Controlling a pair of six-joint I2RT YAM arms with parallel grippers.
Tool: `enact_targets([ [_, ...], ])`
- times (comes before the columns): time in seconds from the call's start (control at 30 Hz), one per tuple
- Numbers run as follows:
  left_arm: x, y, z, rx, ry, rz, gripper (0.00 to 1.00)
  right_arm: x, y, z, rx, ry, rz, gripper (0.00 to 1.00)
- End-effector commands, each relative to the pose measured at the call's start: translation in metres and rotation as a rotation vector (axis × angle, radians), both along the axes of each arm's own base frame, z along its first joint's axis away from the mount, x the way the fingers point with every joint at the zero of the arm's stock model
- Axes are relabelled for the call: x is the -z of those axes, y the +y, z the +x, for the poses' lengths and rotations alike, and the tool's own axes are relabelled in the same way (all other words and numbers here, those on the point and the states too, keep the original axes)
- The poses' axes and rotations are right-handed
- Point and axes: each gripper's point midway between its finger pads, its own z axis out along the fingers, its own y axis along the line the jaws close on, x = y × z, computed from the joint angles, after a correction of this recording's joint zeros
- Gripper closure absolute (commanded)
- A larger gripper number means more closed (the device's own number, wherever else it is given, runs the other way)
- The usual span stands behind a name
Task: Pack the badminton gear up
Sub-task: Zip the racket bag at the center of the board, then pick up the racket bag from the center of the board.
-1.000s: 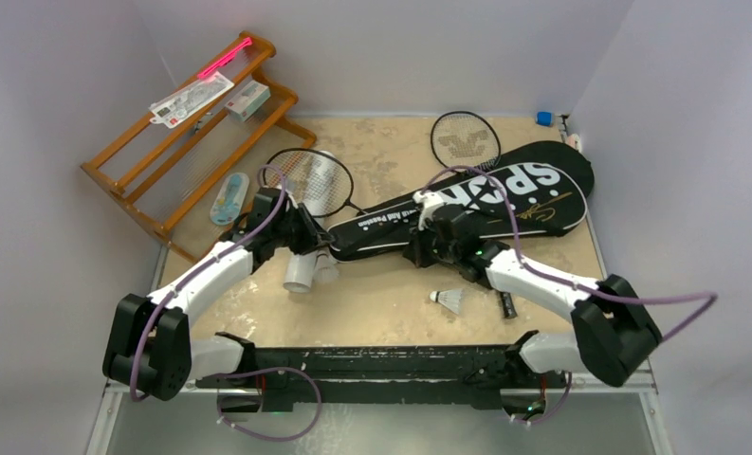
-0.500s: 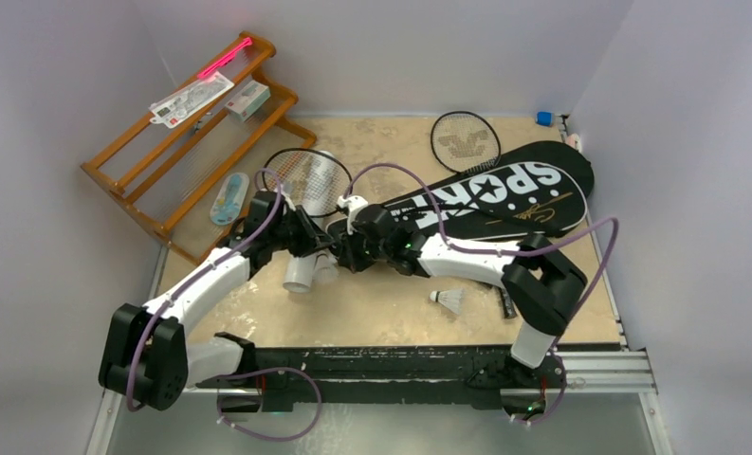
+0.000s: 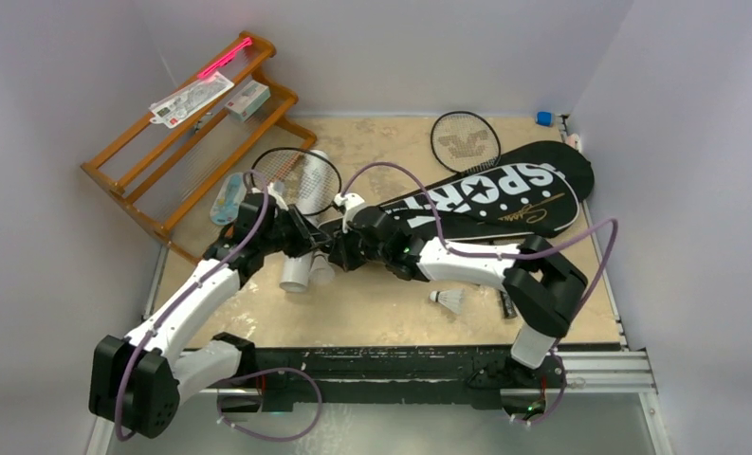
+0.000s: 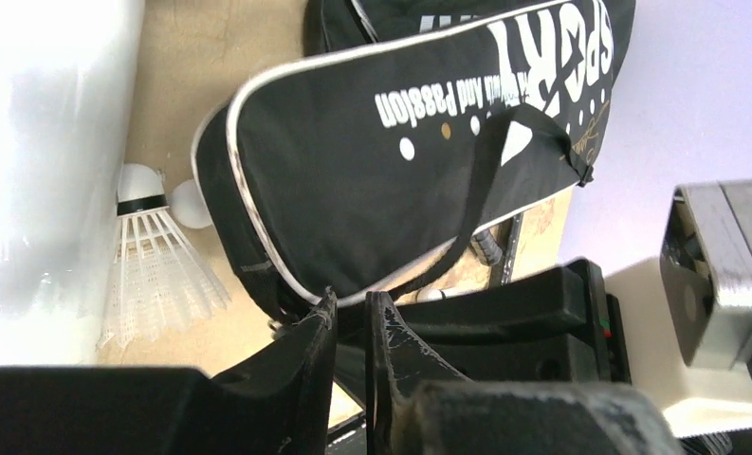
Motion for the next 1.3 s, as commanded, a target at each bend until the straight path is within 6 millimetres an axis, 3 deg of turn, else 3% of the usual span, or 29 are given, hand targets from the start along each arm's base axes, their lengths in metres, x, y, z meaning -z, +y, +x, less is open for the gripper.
enact_targets([
  [0.0,-0.033,0.008,0.007,0.003,-0.102,0.075,0.82,-0.064,-0.006,-0.003,-0.003,-0.119,0.115,1.0],
  [0.03,-0.042,0.011,0.01,-0.002,-0.126,0.091,0.78,-0.07,-0.011,-0.005,-0.004,-0.129,0.111,1.0],
  [0.17,-0.083,0.007,0.006,0.069,-0.236,0.095,0.38,-0.092,-0.036,-0.013,0.014,-0.157,0.099,1.0],
  [0.27,-0.113,0.004,0.0,0.115,-0.302,0.085,0.3,-0.114,-0.055,-0.017,0.034,-0.203,0.094,1.0],
  [0.37,-0.124,0.009,-0.004,0.121,-0.312,0.12,0.24,-0.145,-0.077,-0.019,0.062,-0.265,0.09,1.0],
  [0.43,-0.123,0.01,-0.006,0.122,-0.3,0.122,0.21,-0.167,-0.093,-0.025,0.071,-0.299,0.091,1.0],
  [0.57,-0.114,-0.009,-0.012,0.19,-0.283,0.019,0.19,-0.19,-0.126,-0.035,0.116,-0.319,0.068,1.0],
  [0.7,-0.107,-0.037,-0.018,0.27,-0.299,-0.114,0.19,-0.196,-0.169,-0.044,0.23,-0.282,0.015,1.0],
  [0.9,-0.095,-0.093,-0.025,0.36,-0.297,-0.069,0.17,-0.183,-0.235,-0.06,0.447,-0.156,-0.093,1.0],
  [1.1,-0.1,-0.137,-0.024,0.432,-0.338,-0.089,0.17,-0.182,-0.316,-0.082,0.745,-0.078,-0.084,1.0],
  [1.17,-0.095,-0.149,-0.021,0.448,-0.346,-0.056,0.17,-0.187,-0.343,-0.089,0.83,-0.076,-0.043,1.0],
  [1.27,-0.071,-0.154,-0.002,0.448,-0.356,0.079,0.18,-0.199,-0.371,-0.1,0.893,-0.091,0.041,1.0],
])
